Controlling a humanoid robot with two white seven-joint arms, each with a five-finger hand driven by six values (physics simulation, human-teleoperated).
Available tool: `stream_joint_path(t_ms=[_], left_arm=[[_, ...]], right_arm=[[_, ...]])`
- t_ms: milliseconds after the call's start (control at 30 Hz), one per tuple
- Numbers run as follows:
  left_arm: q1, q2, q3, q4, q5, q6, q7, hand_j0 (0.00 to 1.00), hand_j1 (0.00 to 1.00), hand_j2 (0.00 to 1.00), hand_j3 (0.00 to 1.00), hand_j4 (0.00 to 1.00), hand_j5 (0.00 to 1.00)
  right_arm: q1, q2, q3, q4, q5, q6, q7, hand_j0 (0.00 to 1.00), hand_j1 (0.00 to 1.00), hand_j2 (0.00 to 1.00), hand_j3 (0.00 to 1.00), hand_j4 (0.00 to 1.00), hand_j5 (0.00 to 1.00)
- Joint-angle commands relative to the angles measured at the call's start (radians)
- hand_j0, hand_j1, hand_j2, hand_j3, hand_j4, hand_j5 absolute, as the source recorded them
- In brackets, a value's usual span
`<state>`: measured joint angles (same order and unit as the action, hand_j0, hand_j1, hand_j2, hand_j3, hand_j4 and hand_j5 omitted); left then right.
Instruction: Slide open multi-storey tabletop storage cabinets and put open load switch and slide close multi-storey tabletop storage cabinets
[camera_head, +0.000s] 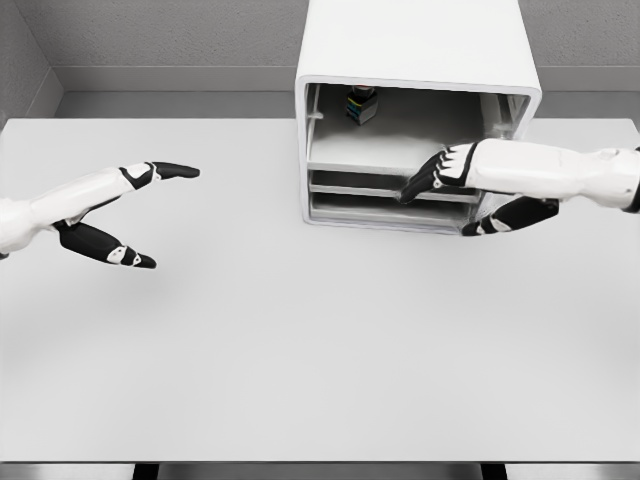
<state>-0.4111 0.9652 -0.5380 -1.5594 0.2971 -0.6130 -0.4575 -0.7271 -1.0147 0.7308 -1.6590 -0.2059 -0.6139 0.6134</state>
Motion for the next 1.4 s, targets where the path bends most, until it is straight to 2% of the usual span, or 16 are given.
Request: stream_joint_path(t_ms=[0,67,133,167,300,367,433,533,600,867,1067,1367], left_arm=[[0.000,0.001,0.001,0.004,0.008,0.002,0.000,1.00,1.00,1.00,1.00,1.00,1.00],[0.002,0.003,0.001,0.005,0.008,0.002,0.000,1.00,1.00,1.00,1.00,1.00,1.00],[0.002,0.001,0.001,0.005,0.008,0.002,0.000,1.00,1.00,1.00,1.00,1.00,1.00],[0.002,0.001,0.001,0.005,0.008,0.002,0.000,1.00,1.00,1.00,1.00,1.00,1.00],[0.005,0.003,0.001,0.005,0.008,0.002,0.000,1.00,1.00,1.00,1.00,1.00,1.00],[0.006,0.003,0.001,0.007,0.008,0.002,0.000,1.00,1.00,1.00,1.00,1.00,1.00],[0.006,0.003,0.001,0.007,0.007,0.002,0.000,1.00,1.00,1.00,1.00,1.00,1.00],[0.017,0.004,0.001,0.007,0.007,0.002,0.000,1.00,1.00,1.00,1.00,1.00,1.00],[0.017,0.004,0.003,0.007,0.007,0.002,0.000,1.00,1.00,1.00,1.00,1.00,1.00],[0.017,0.006,0.003,0.007,0.007,0.002,-0.013,1.00,1.00,1.00,1.00,1.00,1.00],[0.017,0.004,0.003,0.007,0.007,0.002,-0.015,1.00,1.00,1.00,1.00,1.00,1.00],[0.015,0.006,0.003,0.018,0.008,0.002,-0.015,1.00,1.00,1.00,1.00,1.00,1.00]], right_arm=[[0.002,-0.122,0.081,-0.015,-0.058,0.003,-0.002,0.75,0.75,0.75,0.75,0.75,0.75],[0.005,-0.192,0.088,-0.013,-0.083,0.003,-0.002,0.76,0.76,0.76,0.76,0.76,0.76],[0.002,-0.193,0.102,-0.013,-0.081,0.003,-0.002,0.76,0.76,0.76,0.76,0.76,0.76],[-0.005,-0.182,0.121,-0.016,-0.081,0.003,-0.002,0.76,0.76,0.76,0.76,0.76,0.76],[-0.028,-0.062,0.134,-0.016,-0.078,0.003,-0.002,0.76,0.76,0.76,0.76,0.76,0.76],[-0.028,-0.036,0.159,-0.015,-0.078,0.003,-0.002,0.76,0.76,0.76,0.76,0.76,0.76],[-0.031,0.045,0.160,-0.004,-0.069,0.003,-0.002,0.76,0.76,0.76,0.76,0.76,0.76],[-0.051,0.104,0.160,0.041,-0.064,0.003,-0.002,0.76,0.76,0.76,0.76,0.76,0.76],[-0.071,0.139,0.160,0.114,-0.064,0.003,-0.002,0.76,0.76,0.76,0.76,0.76,0.76],[-0.081,0.206,0.194,0.150,-0.024,0.003,-0.002,0.76,0.76,0.76,0.76,0.76,0.76],[-0.095,0.228,0.194,0.225,-0.017,0.003,-0.002,0.76,0.76,0.76,0.76,0.76,0.76],[-0.109,0.278,0.197,0.294,-0.017,0.003,-0.002,0.76,0.76,0.76,0.76,0.76,0.76]])
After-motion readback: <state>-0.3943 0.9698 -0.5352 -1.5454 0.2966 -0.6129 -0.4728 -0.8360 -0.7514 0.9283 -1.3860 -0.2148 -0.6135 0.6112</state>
